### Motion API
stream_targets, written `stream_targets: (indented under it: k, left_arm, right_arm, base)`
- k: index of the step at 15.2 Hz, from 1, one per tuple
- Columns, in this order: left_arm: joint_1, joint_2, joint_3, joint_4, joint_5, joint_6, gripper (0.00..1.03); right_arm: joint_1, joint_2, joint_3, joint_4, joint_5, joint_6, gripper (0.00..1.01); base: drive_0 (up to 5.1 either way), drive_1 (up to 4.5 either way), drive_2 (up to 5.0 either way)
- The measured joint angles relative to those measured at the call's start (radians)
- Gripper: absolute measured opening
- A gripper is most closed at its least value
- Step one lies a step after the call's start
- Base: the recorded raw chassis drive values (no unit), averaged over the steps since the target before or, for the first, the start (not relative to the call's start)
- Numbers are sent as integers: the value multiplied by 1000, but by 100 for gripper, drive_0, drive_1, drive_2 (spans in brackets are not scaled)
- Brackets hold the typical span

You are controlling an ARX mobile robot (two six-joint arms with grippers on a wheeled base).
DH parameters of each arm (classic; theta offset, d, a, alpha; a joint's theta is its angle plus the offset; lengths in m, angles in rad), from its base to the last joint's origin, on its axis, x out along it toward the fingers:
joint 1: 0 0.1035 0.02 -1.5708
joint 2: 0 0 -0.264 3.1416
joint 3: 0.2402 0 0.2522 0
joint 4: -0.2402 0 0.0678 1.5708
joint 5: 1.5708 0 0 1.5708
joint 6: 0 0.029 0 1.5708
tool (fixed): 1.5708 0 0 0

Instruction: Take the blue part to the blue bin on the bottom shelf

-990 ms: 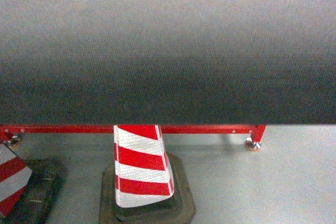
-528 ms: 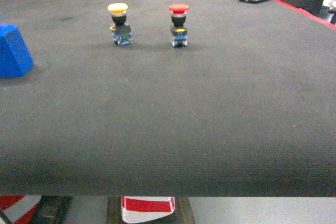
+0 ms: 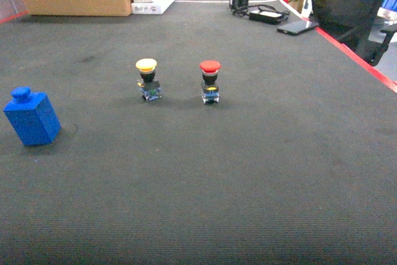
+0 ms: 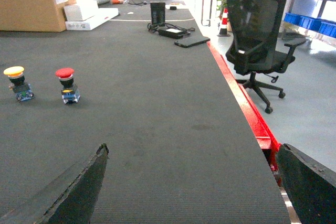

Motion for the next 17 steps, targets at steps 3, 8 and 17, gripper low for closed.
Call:
stream_targets:
  k: [3, 8, 17]
  left_arm:
    - [0, 0, 0, 0, 0, 0, 98]
    - [0, 0, 0, 0, 0, 0, 98]
    - [0, 0, 0, 3, 0, 0, 98]
  right_arm:
    - [0, 0, 0, 0, 0, 0, 98]
    - [0, 0, 0, 0, 0, 0, 98]
    - [0, 0, 0, 2, 0, 0, 98]
  base:
    - [0, 0, 0]
    - [0, 0, 0]
    - [0, 0, 0]
